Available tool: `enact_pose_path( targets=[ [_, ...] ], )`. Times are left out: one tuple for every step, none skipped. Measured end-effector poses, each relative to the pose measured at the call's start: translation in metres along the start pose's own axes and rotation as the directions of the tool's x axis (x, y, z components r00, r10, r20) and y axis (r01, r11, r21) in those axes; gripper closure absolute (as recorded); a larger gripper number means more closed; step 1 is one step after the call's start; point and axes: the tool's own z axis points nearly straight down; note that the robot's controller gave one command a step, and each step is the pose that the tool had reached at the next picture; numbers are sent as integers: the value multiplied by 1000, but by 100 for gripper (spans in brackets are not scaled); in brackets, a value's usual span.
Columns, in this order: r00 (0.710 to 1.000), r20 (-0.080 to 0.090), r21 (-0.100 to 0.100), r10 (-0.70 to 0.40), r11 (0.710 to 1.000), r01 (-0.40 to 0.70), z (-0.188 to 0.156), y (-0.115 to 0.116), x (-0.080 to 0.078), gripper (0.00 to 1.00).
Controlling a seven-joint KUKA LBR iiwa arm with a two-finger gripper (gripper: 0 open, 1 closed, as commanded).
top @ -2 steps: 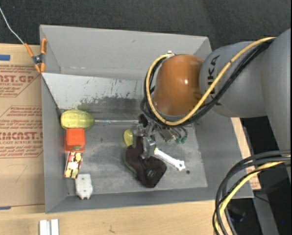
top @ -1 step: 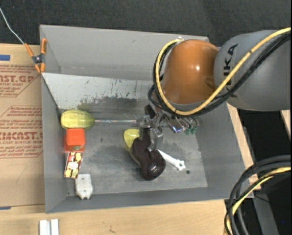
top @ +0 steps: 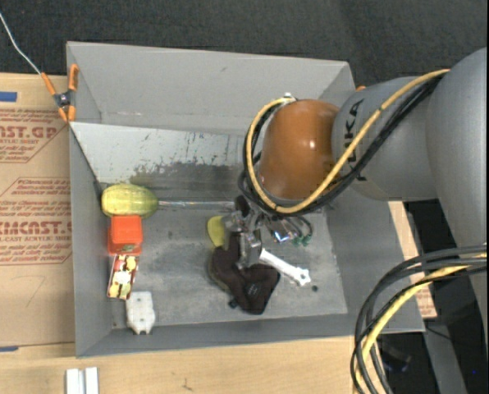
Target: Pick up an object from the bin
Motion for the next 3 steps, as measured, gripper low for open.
enact_pose_path(
  targets=[
    [998,0,-1,56,998,-56,-11,22,-10,100],
    [998,0,-1,56,998,-56,-11,22,-10,100],
    [977,1,-1,-212,977,212,0,28,45,100]
  ],
)
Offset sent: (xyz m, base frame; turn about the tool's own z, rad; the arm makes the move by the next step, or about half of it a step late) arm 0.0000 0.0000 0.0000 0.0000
